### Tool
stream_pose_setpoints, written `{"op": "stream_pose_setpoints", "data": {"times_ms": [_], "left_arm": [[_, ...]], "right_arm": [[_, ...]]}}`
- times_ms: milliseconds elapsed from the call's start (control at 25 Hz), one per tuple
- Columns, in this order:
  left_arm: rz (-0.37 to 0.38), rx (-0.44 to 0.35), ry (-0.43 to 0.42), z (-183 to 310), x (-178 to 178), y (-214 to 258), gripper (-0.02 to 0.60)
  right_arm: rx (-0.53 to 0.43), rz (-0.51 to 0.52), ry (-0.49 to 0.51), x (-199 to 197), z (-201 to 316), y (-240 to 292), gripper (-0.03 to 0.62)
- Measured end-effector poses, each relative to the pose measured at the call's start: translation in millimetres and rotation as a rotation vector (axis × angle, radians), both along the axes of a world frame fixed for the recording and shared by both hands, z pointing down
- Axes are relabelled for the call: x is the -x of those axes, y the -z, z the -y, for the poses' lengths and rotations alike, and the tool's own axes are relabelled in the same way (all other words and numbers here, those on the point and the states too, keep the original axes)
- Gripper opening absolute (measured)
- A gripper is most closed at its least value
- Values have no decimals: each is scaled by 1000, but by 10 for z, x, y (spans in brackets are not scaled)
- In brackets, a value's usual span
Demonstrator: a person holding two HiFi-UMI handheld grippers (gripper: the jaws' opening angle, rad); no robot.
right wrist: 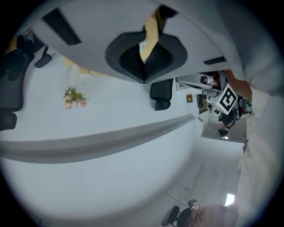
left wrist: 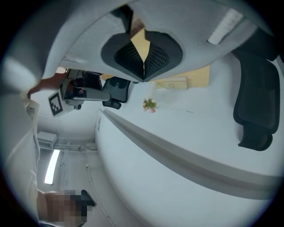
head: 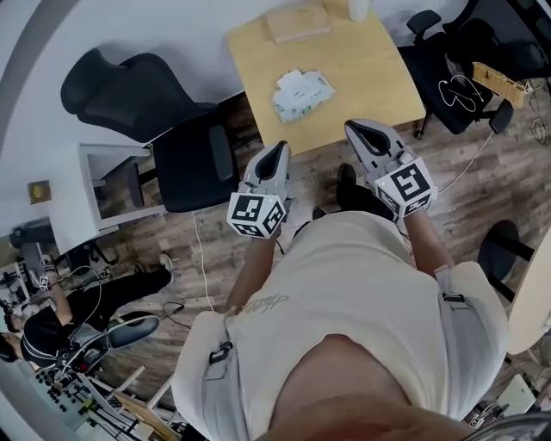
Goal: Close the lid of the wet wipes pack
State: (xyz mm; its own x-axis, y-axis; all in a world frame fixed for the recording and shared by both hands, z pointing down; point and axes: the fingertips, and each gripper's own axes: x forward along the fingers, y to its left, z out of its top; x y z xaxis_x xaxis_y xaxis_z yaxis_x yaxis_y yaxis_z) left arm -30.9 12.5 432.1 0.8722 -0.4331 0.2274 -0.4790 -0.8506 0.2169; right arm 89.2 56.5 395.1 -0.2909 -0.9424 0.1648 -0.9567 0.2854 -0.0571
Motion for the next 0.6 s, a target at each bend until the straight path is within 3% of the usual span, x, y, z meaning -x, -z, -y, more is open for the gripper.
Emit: {"op": "stream_pose_setpoints", "data": {"times_ms": [280,600], "left_arm": [[21,-63,121,570,-302,191,15],[68,-42,191,860,-632,34,15]], "right_arm": [[-53,3,92,-383,667,85,2],[0,28,156,-761,1008,-203,2]]}}
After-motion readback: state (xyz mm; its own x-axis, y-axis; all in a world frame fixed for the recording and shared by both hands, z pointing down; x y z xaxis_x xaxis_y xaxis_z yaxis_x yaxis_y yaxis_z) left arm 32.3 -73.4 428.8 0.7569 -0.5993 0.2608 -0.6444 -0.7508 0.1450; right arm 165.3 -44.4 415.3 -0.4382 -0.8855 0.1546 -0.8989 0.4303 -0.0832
